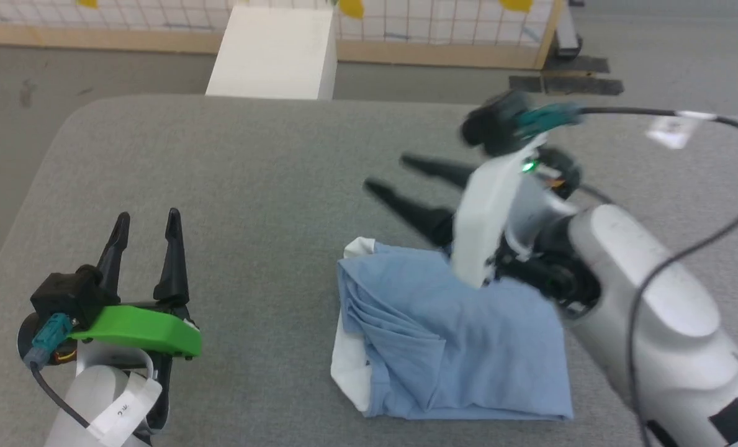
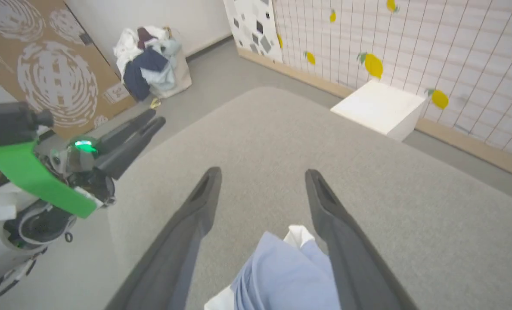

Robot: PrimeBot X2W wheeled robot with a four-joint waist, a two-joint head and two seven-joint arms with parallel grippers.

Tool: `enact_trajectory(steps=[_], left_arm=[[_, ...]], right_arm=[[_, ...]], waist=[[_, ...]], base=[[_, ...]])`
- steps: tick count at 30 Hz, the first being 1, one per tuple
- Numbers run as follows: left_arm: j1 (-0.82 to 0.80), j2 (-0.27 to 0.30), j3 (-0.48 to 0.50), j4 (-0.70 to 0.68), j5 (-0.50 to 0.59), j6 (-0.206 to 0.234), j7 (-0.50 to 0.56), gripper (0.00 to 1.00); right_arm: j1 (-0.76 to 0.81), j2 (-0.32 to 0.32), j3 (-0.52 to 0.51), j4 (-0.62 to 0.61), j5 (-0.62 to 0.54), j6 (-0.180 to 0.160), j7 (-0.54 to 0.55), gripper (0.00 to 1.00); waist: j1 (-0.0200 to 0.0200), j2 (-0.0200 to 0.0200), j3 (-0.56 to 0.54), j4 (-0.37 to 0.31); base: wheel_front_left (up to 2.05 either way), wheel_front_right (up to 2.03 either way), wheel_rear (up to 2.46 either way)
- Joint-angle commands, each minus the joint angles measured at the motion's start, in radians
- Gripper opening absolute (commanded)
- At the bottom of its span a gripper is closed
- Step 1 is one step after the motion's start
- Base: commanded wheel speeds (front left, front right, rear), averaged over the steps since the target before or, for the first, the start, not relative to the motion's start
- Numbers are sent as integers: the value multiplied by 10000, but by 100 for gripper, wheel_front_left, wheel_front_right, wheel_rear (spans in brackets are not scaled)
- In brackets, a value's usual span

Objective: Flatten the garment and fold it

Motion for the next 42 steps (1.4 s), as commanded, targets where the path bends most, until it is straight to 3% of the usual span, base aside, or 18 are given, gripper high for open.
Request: enact_trajectory(steps=[1,13,22,28,42], left_arm=[[177,85,57,-56,118,88,-15,100],[591,112,85,-177,204,328,-28,100],[693,153,-46,-84,294,429,20,100],[655,169,-171,-30,368,567,244,100],[505,57,-464,479,396,678,330,100]], right_arm=[[-70,-149,-245,-114,-275,-13,-488,100],[1595,-587,-3564,-615,-2417,-13,-4125,100],[3802,190,-6304,-1269,-4373,-13,-6311,100],[5127,757,-7243,-1420,-5175,-13,-6244,100],[6676,1198,-6798,-763,-5980,-13,-5883,100]], waist=[[0,0,-333,-325],[0,0,-833,-780],[0,0,-977,-747],[0,0,-968,-701],[0,0,-881,-613]], base=[[0,0,0],[0,0,0],[0,0,0],[0,0,0],[0,0,0]])
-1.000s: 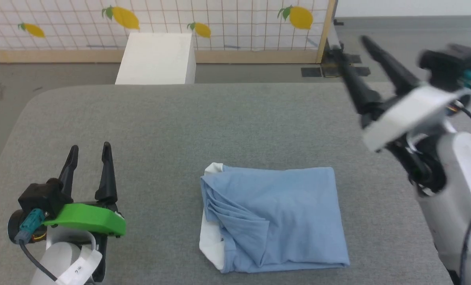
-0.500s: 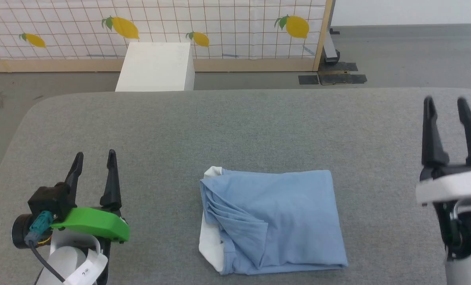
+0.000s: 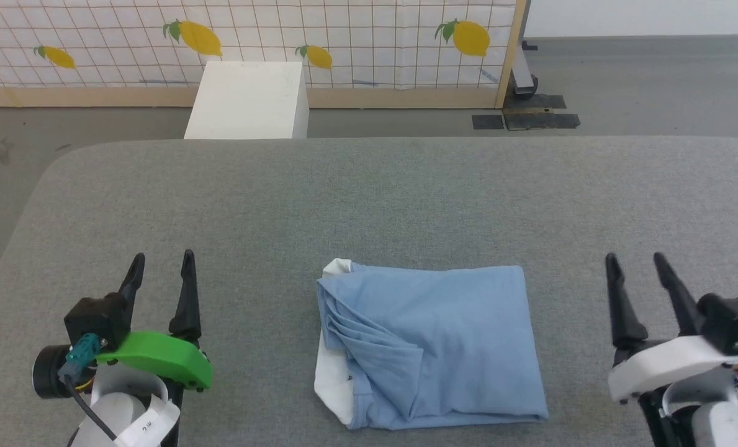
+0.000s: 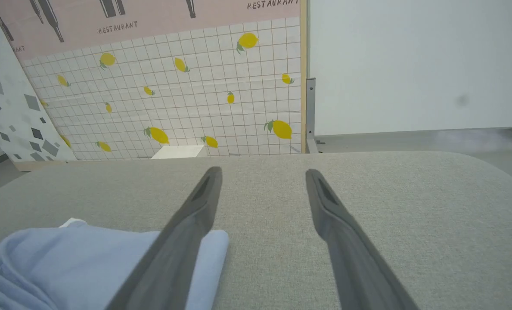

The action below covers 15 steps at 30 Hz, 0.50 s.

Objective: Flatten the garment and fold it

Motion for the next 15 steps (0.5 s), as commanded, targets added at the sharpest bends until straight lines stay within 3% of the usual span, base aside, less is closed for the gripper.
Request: enact_trajectory(steps=[1,15], left_arm=[[-46,-16,-19,65,22,78,-28,100],[24,-174,-40,493,-192,89,-185,100]], right_arm=[[155,41,70,61,-88,-13,-18,100],[327,167,260,515,-402,-13,-297,100]], waist=[[0,0,-14,16],[0,0,-67,11]], base=[[0,0,0],[0,0,0]])
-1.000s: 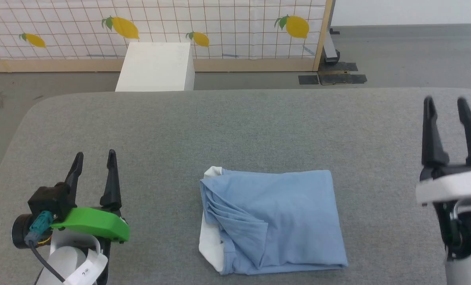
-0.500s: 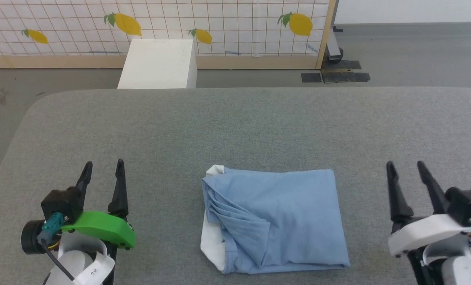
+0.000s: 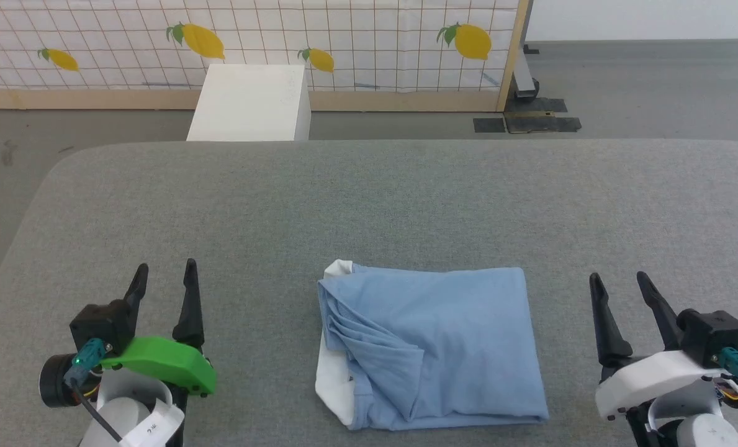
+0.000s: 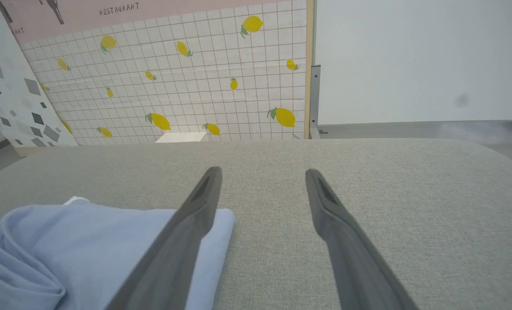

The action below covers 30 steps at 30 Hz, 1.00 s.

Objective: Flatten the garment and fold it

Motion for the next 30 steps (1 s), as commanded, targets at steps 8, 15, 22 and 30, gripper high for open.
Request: enact_trajectory(steps=[8,15,22,30], left_arm=[[96,-18,-93,173,-171,-1,-90,100],[126,14,-148,145,-253,-10,-20,100],[168,78,-199,124,-300,0,28,100],[191,133,-270,87,-320,33,47,100]], right_arm=[[1,110,-20,240,-129,-13,-159,100],[-83,149,-48,359,-134,-13,-215,100],[-105,163,-65,429,-145,-13,-219,100],[-111,134,-59,433,-137,-13,-127,100]], waist=[[0,-1,-27,20],[0,-1,-58,38],[0,-1,-92,21],[0,-1,-102,6]], base=[[0,0,0],[0,0,0],[0,0,0],[0,0,0]])
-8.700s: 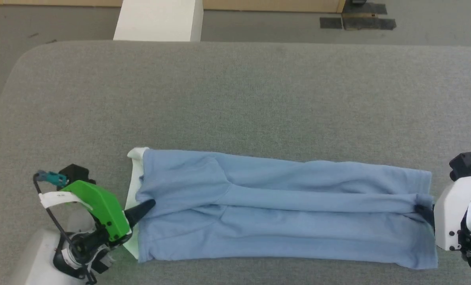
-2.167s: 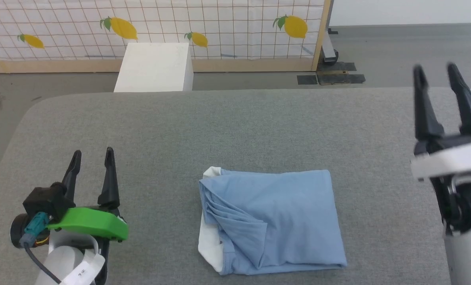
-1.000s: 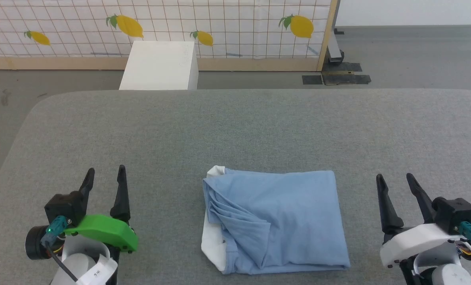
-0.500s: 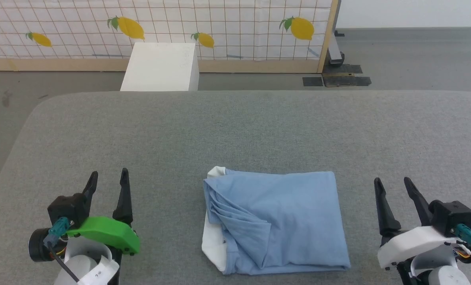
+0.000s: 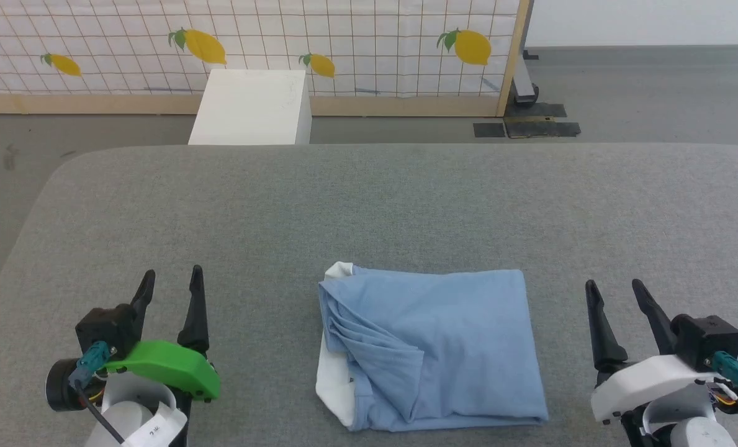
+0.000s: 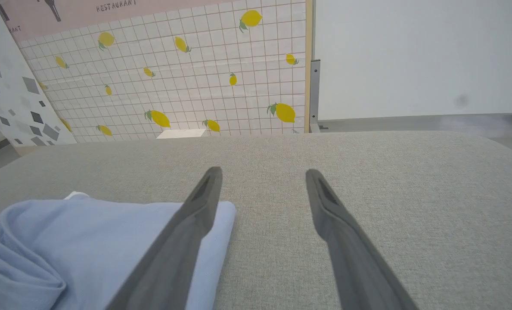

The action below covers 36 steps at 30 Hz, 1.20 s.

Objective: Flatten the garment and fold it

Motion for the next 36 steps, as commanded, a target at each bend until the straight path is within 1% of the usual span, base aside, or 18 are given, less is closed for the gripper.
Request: enact_trajectory(steps=[1,2,6,10,17,19,22,25,31,36], left_arm=[[148,79,-25,-50,-34,41,19,100],[154,84,-31,-57,-40,47,19,100],[154,102,-87,-125,-61,78,29,100],[143,121,-112,-183,-83,87,24,100],[46,108,-213,-529,-53,177,82,100],[-20,101,-237,-613,-46,185,72,100],[-164,70,-277,-706,-30,193,42,100],[-323,30,-315,-757,-18,190,-1,100],[-568,-36,-399,-827,21,209,-58,100],[-747,-75,-430,-762,3,199,-122,100]], right_arm=[[-87,-7,-16,-2,-56,-13,35,100],[-91,-18,-17,-1,-50,-13,75,100],[-518,-190,55,-177,308,-13,1579,100],[-1119,-576,629,-530,845,-13,3787,100],[-2109,-1393,2117,-617,1675,-13,8424,100],[-2317,-1533,2453,-542,1768,-13,9245,100],[-2534,-1622,2747,-291,1709,-13,10053,100],[-2705,-1617,2943,-3,1473,-13,10453,100],[-2834,-1585,3140,580,1099,-13,10695,100],[-2738,-1567,3532,1109,1157,-13,10684,100]], waist=[[0,0,0,-5],[0,0,-2,-9],[0,0,55,-22],[0,0,129,4],[0,0,542,288],[0,0,734,404],[0,0,1038,599],[0,0,1337,796],[0,0,1792,1078],[0,0,2018,1224]], base=[[0,0,0],[0,0,0],[0,0,0],[0,0,0],[0,0,0],[0,0,0],[0,0,0],[0,0,0],[0,0,0],[0,0,0]])
